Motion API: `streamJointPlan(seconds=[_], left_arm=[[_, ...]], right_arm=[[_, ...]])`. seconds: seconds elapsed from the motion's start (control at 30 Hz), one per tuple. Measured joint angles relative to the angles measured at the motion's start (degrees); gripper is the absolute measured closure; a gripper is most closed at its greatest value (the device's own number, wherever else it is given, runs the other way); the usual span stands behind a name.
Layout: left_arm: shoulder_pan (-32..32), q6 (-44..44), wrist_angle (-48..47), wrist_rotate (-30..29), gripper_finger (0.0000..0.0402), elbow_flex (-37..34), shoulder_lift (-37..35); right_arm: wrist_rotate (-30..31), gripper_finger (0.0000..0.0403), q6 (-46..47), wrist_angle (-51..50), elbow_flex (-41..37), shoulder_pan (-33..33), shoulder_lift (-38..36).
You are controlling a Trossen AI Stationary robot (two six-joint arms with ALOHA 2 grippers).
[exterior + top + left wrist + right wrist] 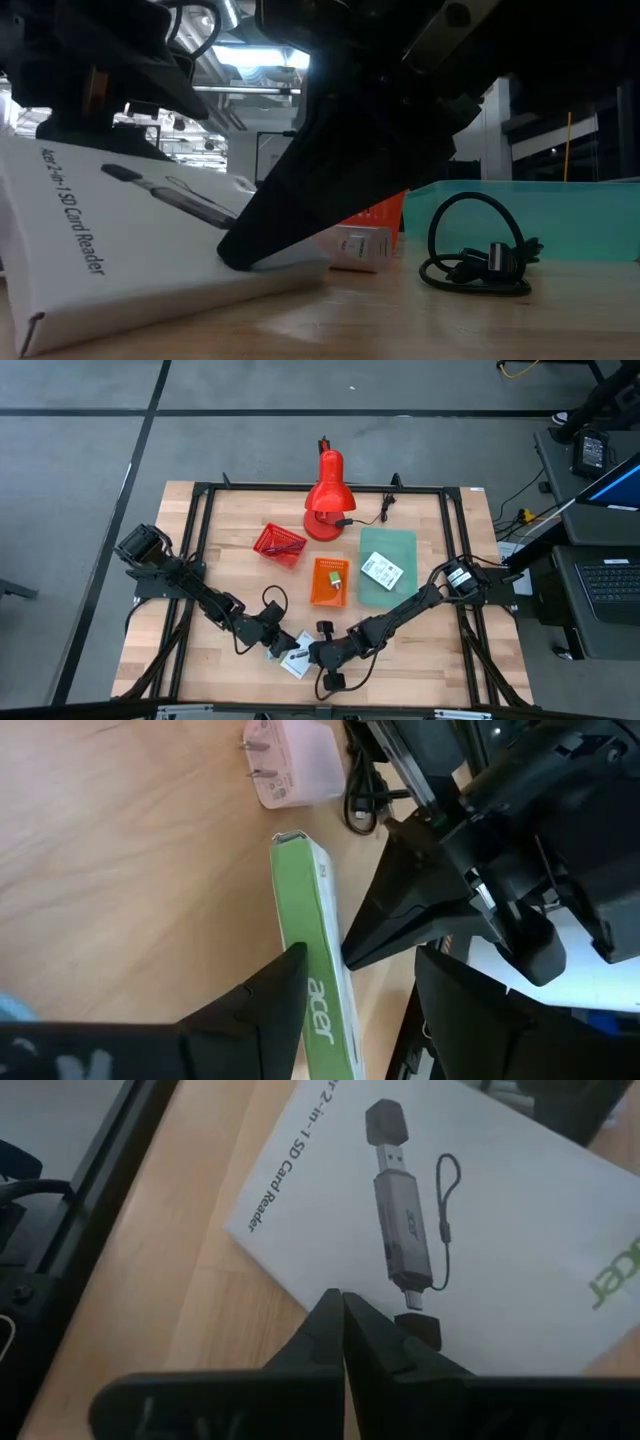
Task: Pick and place items into bin
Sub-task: Put the white card reader box into the light blue bin
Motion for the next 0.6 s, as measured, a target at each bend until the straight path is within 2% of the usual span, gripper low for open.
streamJointPlan(seconds=[0.3,0.6], left_arm=[[-0.11,-1.03,-0.26,-0.57,0.0222,0.00,0.03],[-0.11,0.79,3.54,-1.68,0.0222,0.19,0.07]], right_arm=[[-0.44,0.0403,-1.40,1.83,-0.04,-0.02,0.11],[-0.35,0.0403,-2.35,3.99,0.00,-0.05,0.25]])
